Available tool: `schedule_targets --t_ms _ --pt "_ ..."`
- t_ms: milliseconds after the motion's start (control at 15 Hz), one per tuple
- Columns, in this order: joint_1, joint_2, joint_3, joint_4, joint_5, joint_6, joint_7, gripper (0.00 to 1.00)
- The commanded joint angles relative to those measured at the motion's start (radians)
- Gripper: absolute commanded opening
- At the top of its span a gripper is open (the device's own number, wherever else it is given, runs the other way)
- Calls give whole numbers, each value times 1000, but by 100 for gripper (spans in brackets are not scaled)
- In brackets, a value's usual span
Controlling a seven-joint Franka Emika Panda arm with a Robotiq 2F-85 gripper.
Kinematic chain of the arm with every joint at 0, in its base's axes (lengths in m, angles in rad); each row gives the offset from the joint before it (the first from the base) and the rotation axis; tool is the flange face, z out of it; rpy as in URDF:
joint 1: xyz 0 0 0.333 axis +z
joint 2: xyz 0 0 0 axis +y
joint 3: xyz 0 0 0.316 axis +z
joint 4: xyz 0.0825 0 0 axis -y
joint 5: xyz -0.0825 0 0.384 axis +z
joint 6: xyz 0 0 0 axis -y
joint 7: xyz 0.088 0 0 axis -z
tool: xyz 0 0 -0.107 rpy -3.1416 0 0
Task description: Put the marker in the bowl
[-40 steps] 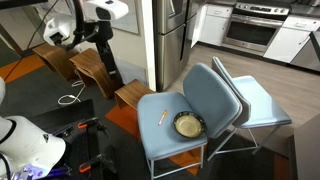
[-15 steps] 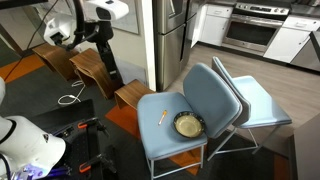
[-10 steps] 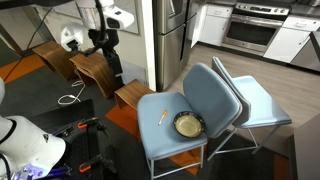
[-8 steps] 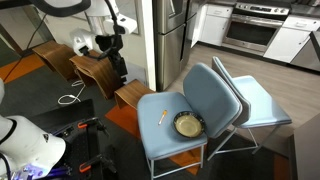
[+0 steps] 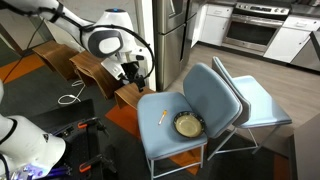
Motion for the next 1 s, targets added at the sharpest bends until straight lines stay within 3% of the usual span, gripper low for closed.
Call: schedule_targets --t_ms 0,200,400,933 --pt "4 264 -31 159 -135 64 21 100" --pt "9 504 -69 335 -138 67 -57 100" --pt "3 680 -63 473 -114 52 -134 100" --pt "18 726 -74 503 -113 68 -121 100"
